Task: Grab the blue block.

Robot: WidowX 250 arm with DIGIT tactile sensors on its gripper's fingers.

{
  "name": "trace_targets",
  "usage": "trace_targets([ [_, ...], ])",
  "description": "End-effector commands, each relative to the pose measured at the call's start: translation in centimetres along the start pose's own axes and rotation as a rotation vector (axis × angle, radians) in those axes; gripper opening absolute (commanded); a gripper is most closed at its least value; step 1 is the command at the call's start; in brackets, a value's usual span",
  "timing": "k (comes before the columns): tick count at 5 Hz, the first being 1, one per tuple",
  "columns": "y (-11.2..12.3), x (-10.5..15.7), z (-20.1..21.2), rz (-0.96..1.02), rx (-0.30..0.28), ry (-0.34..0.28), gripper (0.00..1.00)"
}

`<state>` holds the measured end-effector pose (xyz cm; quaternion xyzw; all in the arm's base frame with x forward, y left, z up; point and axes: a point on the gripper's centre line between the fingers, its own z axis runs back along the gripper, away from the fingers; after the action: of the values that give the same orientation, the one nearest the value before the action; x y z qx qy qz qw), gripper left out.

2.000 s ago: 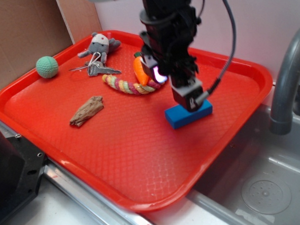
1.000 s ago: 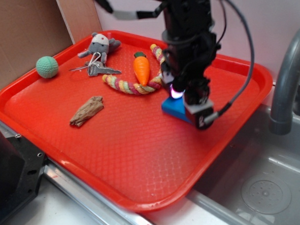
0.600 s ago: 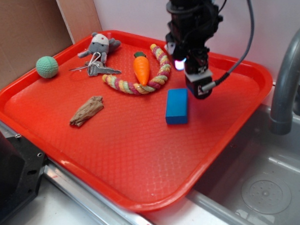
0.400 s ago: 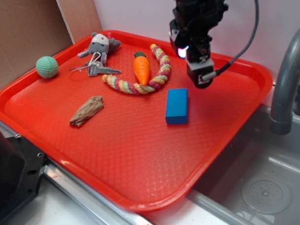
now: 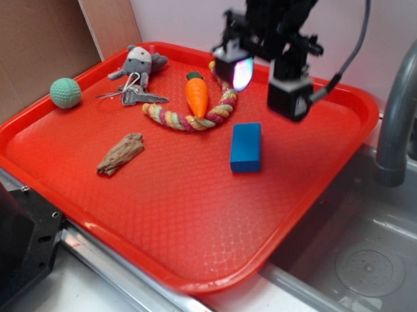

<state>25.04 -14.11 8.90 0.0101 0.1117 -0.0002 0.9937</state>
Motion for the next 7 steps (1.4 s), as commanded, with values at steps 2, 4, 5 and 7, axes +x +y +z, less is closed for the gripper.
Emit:
trace_targets([
  [2,2.3,-4.5,1.0,0.590,-0.147,-0.159,1.00],
  [4,2.3,-4.5,1.0,0.590,-0.147,-0.159,1.00],
  [5,2.3,-4.5,1.0,0.590,-0.147,-0.159,1.00],
  [7,1.0,-6.6,-1.7,0.497,-0.167,-0.286,1.00],
])
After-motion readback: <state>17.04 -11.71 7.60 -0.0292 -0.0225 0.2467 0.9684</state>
